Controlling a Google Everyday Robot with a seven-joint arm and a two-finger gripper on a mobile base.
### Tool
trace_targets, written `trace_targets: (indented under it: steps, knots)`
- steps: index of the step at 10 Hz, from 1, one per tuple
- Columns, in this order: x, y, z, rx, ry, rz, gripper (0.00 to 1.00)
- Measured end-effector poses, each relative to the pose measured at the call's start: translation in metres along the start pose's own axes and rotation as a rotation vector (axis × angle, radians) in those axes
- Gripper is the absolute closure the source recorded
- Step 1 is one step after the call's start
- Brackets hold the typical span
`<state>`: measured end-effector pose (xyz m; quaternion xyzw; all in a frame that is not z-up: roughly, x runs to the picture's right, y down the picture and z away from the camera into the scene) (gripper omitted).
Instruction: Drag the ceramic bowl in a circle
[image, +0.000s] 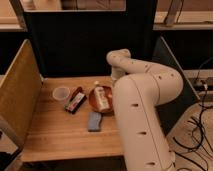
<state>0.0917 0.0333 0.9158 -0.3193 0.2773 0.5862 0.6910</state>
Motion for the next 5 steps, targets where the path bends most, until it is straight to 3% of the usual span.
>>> trace_targets:
  steps: [3,5]
  knots:
    - [-0.009,-0.021,-0.029,-0.039,-0.068,0.079,0.4]
    - [-0.016,-0.043,-0.066,-0.055,-0.164,0.151,0.4]
